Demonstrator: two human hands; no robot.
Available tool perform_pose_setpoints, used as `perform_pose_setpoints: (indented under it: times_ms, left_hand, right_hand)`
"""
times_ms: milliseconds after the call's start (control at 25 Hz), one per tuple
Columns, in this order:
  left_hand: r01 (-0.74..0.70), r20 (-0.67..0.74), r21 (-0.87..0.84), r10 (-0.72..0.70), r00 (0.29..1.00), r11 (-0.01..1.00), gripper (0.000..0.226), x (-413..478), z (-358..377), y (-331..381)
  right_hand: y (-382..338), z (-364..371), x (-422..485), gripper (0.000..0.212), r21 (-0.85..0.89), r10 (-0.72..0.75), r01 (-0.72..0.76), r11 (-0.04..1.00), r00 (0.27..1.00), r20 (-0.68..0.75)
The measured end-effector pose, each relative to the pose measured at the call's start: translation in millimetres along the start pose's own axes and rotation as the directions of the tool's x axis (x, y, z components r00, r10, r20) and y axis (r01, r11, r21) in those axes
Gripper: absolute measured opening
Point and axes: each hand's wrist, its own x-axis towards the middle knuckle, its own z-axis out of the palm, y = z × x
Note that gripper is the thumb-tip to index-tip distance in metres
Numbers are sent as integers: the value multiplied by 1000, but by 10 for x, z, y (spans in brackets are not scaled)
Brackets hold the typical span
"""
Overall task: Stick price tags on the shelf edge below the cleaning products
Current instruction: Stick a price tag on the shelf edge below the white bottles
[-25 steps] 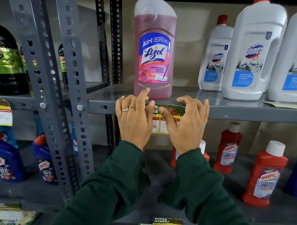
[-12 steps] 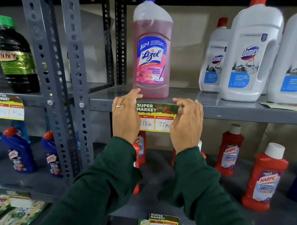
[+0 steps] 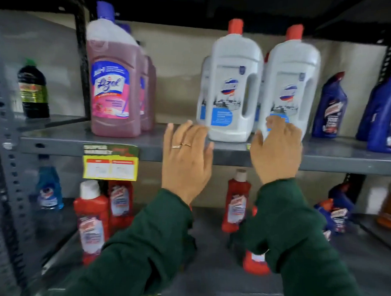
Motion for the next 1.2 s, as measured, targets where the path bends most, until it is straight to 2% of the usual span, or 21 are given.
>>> perform_pose_setpoints:
  times_ms: [40,80,120,160,200,240,320,400,480,560,640,760,880,1040,1200]
  left_hand:
    - [-27,67,-16,28,997,1000,29,14,136,198]
    - [-46,116,-4,46,992,999,30,14,258,354]
    - [-53,155,24,49,987,998,29,7,369,483]
    - [-50,187,61,38,982,997,29,-8,450,549]
    - [-40,210,97,19,978,994,28,-25,504,580]
    - [-32,224,125,3,974,992,28,-43,541,591]
    - [-23,218,151,-11,976,988,30,-65,560,605]
    - [20,207,154,-53,977,988,32,-68,546,631]
    - [145,201,71,-156,967,987,36,-46,513,698]
    - [264,246,-83,-238,940,961,46,2,448,797]
    - [326,296,-182,-264,918,928,47,63,387,864]
    - [379,330,-194,-303,894,905,24,109,372,921]
    - [389,373,-208,-295,880,898,16,103,360,932]
    - [332,429,-173,-232,873,927,13,97,348,918]
    - [277,429,-61,-225,875,959,15,75,401,905]
  right_hand:
    - [182,-89,142,38,-163,104,-88,983,990,94]
    - [306,-159,237,47,-307,238,-166,937,948,213]
    - [410,-212,300,54,-409,353,-206,889,876,327]
    - [481,-229,324,56,-447,402,-206,871,821,405]
    - [536,-213,329,53,-413,375,-186,891,816,440]
    - [577,-194,331,46,-325,307,-168,930,844,440]
    - [618,-202,313,25,-20,184,-188,982,925,333]
    - [674,-260,274,16,276,212,-285,918,940,266]
    - [753,-348,227,28,519,214,-344,783,932,294]
    - [849,-449,178,37,624,79,-309,717,927,367]
    - [946,-499,130,34,616,-107,-189,765,905,412]
    - [1065,-513,60,23,581,-245,3,814,908,339]
    - [1130,-482,7,17,554,-293,84,829,907,302]
    - [1149,-386,-33,10,542,-289,119,832,927,240]
    - [1156,-285,-94,11,477,-277,156,865,941,194]
